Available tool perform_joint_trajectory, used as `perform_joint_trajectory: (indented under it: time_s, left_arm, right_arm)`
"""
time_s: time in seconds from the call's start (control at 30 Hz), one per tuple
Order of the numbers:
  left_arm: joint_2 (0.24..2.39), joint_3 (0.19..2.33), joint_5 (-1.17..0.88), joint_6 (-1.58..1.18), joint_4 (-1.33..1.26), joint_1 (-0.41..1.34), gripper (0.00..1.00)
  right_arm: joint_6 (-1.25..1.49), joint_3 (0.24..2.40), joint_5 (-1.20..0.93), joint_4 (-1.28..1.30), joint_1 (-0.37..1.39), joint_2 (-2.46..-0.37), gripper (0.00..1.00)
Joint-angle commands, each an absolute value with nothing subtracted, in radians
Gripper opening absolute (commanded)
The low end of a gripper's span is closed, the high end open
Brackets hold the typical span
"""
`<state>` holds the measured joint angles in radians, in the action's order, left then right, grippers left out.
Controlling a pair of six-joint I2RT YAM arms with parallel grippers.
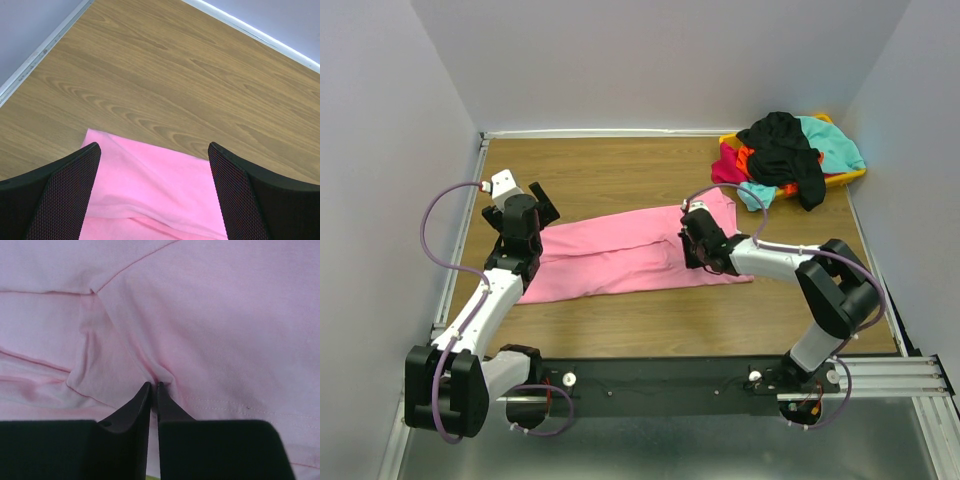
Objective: Fold and stack the t-shirts
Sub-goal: Fold the tshirt
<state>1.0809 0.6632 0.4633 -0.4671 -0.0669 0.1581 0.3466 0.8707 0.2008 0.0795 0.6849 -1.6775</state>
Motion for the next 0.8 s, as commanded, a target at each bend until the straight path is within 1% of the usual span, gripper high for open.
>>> perform_joint_trajectory:
  time_s: [0.0,0.07,0.1,0.53,0.63,0.67,0.73,0.77]
  left_arm:
    - [1.066,0.655,0.488,-0.457,-0.077,0.153,0.96]
    - [1.065,0.653,0.489,-0.457,-0.077,0.153,0.96]
    - [1.065,0.653,0.491,-0.457,-0.075,0.153,0.96]
    - [1.069,0.657,0.495,-0.457,-0.072,0.153,0.96]
    - [1.069,0.657,0.497,-0.457,-0.072,0.153,0.96]
    - [1.071,0.657,0.497,-0.457,-0.072,0.153,0.96]
    - [1.080,0.658,0.499,-0.459,-0.072,0.153,0.96]
    - [1.083,0.661,0.500,-0.459,-0.066,0.152,0.96]
  right_arm:
    - [0.345,0.896,0.210,0.140,0.681,-1.661,0.11]
    - [0.341,0.899,0.196,0.143,0.681,-1.634,0.07]
    - [0.341,0.899,0.181,0.146,0.681,-1.619,0.06]
    - [0.359,0.905,0.023,0.187,0.681,-1.591,0.07]
    - [0.359,0.914,0.011,0.193,0.681,-1.594,0.14]
    - [0.359,0.925,0.014,0.195,0.681,-1.594,0.27]
    - [0.367,0.951,0.044,0.196,0.681,-1.589,0.42]
    - [0.365,0.986,0.055,0.196,0.681,-1.586,0.54]
